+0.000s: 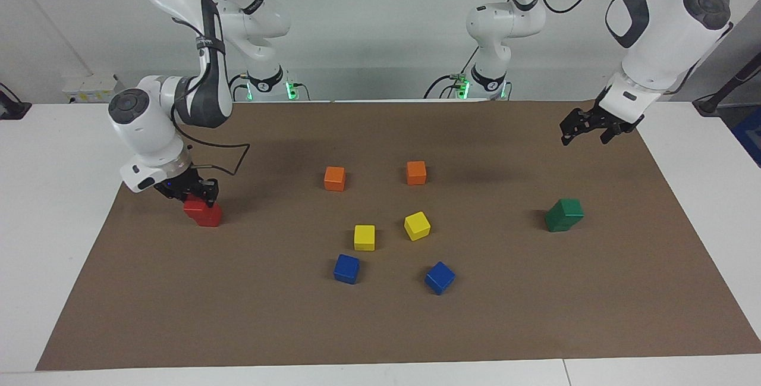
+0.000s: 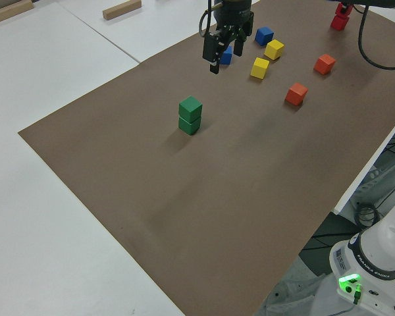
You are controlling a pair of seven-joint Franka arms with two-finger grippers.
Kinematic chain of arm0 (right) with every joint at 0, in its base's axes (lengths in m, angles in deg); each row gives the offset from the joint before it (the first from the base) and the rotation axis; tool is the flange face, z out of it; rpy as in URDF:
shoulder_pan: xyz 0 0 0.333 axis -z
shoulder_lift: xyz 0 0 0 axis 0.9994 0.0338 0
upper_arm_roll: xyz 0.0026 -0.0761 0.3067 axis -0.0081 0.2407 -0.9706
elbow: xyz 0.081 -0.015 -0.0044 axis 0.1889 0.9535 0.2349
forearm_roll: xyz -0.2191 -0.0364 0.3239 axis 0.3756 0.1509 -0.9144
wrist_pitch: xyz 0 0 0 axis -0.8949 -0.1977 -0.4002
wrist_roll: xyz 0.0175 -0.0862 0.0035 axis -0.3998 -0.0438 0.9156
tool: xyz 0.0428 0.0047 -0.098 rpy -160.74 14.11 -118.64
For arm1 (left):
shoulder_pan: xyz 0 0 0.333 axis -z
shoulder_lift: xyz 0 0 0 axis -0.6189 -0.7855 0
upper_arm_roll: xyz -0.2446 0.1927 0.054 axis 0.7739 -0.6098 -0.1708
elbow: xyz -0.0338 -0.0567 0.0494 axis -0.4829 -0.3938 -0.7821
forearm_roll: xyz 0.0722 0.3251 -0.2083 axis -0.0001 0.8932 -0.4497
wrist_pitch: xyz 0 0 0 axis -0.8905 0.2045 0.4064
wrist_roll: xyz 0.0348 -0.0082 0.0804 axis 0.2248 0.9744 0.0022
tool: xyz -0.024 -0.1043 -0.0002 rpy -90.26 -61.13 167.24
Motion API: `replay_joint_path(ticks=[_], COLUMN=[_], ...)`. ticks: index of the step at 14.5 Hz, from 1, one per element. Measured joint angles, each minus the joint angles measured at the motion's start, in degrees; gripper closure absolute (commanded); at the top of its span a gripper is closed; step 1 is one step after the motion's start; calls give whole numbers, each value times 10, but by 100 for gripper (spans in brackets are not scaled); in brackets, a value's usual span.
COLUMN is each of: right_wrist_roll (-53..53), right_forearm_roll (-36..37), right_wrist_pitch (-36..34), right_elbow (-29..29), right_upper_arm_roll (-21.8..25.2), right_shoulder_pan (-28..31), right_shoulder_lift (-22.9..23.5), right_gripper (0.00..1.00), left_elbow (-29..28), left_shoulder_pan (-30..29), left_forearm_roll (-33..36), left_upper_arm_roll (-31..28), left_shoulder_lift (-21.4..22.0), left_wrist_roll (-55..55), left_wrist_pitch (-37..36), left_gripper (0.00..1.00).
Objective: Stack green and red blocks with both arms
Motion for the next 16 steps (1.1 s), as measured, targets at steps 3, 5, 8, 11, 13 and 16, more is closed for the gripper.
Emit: replay_joint_path(ticks=[3, 5, 8, 11, 13, 16], right_wrist_roll=[0, 0, 0, 0, 0, -4], right_forearm_roll=[0, 0, 0, 0, 0, 0], right_wrist_pitch=[2, 2, 2, 2, 2, 2], right_elbow=[2, 2, 2, 2, 2, 2], right_upper_arm_roll=[0, 0, 0, 0, 0, -1], right_shoulder_pan=[0, 0, 0, 0, 0, -1], right_shoulder_lift=[2, 2, 2, 2, 2, 2], right_gripper=[100, 100, 100, 78, 30, 7], left_elbow=[16, 17, 17, 17, 17, 17], left_shoulder_pan=[0, 0, 0, 0, 0, 0], left_forearm_roll=[0, 0, 6, 18, 19, 19], left_upper_arm_roll=[1, 1, 3, 3, 3, 3], left_shoulder_lift=[0, 0, 0, -1, -1, -1], left_wrist_roll=[0, 0, 0, 0, 0, 0], left_wrist_pitch=[-9, -4, 1, 1, 1, 1], left_gripper=[0, 0, 0, 0, 0, 0])
